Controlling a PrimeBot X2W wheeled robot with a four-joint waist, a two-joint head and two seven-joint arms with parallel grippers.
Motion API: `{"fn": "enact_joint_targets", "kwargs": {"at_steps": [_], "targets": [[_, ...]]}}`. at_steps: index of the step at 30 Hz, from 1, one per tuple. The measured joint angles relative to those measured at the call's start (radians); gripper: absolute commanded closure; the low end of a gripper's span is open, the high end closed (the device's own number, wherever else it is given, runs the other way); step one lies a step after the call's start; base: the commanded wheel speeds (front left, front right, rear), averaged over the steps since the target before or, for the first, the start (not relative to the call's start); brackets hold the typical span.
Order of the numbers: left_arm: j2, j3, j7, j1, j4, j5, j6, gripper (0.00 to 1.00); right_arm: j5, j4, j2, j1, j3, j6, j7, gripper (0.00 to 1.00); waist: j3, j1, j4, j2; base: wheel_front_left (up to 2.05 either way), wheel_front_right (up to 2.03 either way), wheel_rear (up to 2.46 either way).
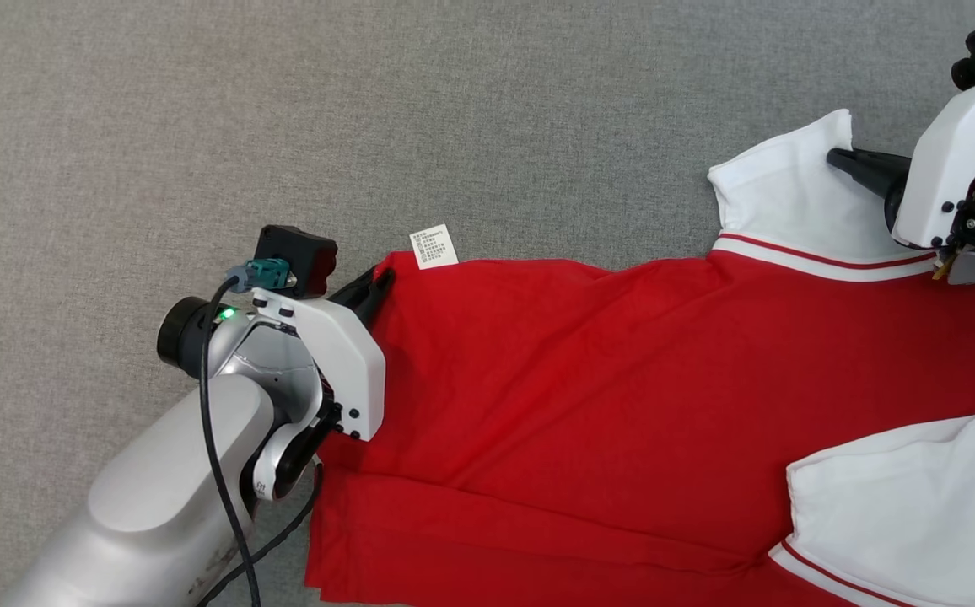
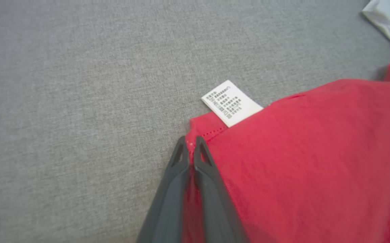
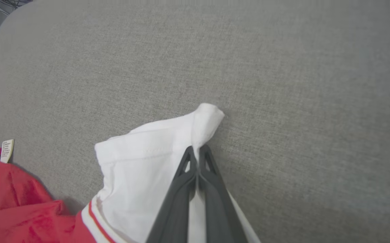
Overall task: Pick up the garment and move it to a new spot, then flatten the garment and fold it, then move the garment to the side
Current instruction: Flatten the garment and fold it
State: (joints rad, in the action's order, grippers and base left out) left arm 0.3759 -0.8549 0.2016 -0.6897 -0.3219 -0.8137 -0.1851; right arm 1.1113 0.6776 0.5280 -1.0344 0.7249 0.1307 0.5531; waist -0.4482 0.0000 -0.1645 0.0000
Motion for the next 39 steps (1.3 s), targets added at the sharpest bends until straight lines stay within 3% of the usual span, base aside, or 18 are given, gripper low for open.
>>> {"fn": "enact_joint_targets", "kwargs": {"at_steps": [17, 25, 30, 39], "targets": [[0.033, 0.014, -0.018, 0.056, 0.020, -0.029, -0.019, 1.00, 0.087, -0.021, 0.033, 0.007, 0.087, 0.000, -0.092, 1.00, 0.089, 0.0000, 0.012, 0.0000, 0.00, 0.00, 0.00], [0.081, 0.024, -0.007, 0.112, 0.060, -0.056, -0.029, 1.00, 0.141, -0.036, 0.047, 0.056, 0.129, 0.000, -0.130, 1.00, 0.142, 0.0000, 0.030, 0.0001, 0.00, 0.00, 0.00], [0.120, 0.040, -0.004, 0.143, 0.083, -0.068, -0.049, 1.00, 0.167, -0.039, 0.061, 0.083, 0.151, 0.000, -0.158, 1.00, 0.166, 0.0000, 0.055, 0.0000, 0.00, 0.00, 0.00], [0.141, 0.059, -0.011, 0.176, 0.101, -0.076, -0.094, 1.00, 0.201, -0.031, 0.068, 0.095, 0.181, 0.000, -0.205, 1.00, 0.191, 0.0000, 0.084, 0.0000, 0.00, 0.00, 0.00]]}}
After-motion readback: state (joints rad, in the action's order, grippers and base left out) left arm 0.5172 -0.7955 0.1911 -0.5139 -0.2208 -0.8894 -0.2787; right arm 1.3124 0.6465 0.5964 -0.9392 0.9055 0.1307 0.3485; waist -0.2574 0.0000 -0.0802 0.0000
